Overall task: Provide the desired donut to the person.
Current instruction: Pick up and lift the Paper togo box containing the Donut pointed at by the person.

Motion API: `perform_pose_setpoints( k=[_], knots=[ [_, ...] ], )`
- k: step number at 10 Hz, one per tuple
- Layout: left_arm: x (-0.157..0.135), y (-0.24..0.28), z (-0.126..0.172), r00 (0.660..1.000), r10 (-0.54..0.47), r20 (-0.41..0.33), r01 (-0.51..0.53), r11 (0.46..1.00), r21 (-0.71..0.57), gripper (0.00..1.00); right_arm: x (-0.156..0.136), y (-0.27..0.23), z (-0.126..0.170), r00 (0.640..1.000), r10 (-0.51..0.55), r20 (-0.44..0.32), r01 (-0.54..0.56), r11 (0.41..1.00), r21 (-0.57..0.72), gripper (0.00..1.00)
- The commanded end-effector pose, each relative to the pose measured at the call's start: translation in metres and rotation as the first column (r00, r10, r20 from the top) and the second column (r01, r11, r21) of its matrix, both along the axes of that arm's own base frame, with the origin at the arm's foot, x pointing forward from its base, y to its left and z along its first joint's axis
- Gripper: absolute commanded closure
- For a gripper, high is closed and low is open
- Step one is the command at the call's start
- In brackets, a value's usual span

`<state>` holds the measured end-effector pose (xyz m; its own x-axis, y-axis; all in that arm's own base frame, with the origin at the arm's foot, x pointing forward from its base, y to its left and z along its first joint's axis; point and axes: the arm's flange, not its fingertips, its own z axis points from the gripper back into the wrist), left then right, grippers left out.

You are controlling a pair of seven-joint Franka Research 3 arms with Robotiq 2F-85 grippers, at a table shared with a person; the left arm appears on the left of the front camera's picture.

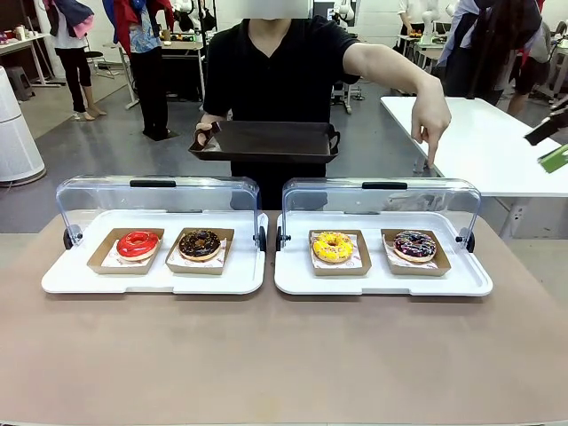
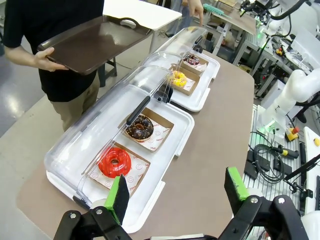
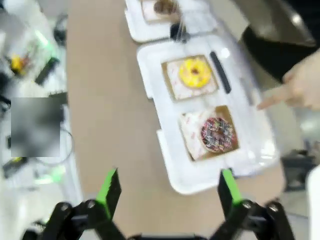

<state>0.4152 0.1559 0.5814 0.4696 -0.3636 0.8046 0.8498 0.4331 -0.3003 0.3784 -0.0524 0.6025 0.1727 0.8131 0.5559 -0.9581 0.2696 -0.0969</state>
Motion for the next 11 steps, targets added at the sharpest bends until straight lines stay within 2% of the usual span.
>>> perform_pose_setpoints(
  k=[1, 3, 6, 8, 11],
  knots=[
    [-0.001, 0.001, 0.001, 1.0, 0.0, 0.003, 0.0, 1.0, -0.003, 0.0, 0.007, 0.033, -0.042, 0.999, 0.027, 0.042, -0.016, 0.97, -0.242, 0.0],
    [-0.001, 0.001, 0.001, 1.0, 0.0, 0.003, 0.0, 1.0, -0.003, 0.0, 0.011, 0.061, -0.081, 0.995, 0.086, -0.044, -0.096, 0.931, -0.352, 0.0],
    [-0.001, 0.001, 0.001, 1.0, 0.0, 0.003, 0.0, 1.0, -0.003, 0.0, 0.008, 0.08, -0.13, 0.979, 0.126, -0.161, -0.18, 0.904, -0.388, 0.0],
    [-0.001, 0.001, 0.001, 1.0, 0.0, 0.003, 0.0, 1.0, -0.003, 0.0, 0.01, 0.079, -0.137, 0.976, 0.12, -0.183, -0.178, 0.922, -0.345, 0.0],
    [-0.001, 0.001, 0.001, 1.0, 0.0, 0.003, 0.0, 1.0, -0.003, 0.0, 0.006, 0.084, -0.139, 0.976, 0.14, -0.165, -0.194, 0.906, -0.377, 0.0]
  ],
)
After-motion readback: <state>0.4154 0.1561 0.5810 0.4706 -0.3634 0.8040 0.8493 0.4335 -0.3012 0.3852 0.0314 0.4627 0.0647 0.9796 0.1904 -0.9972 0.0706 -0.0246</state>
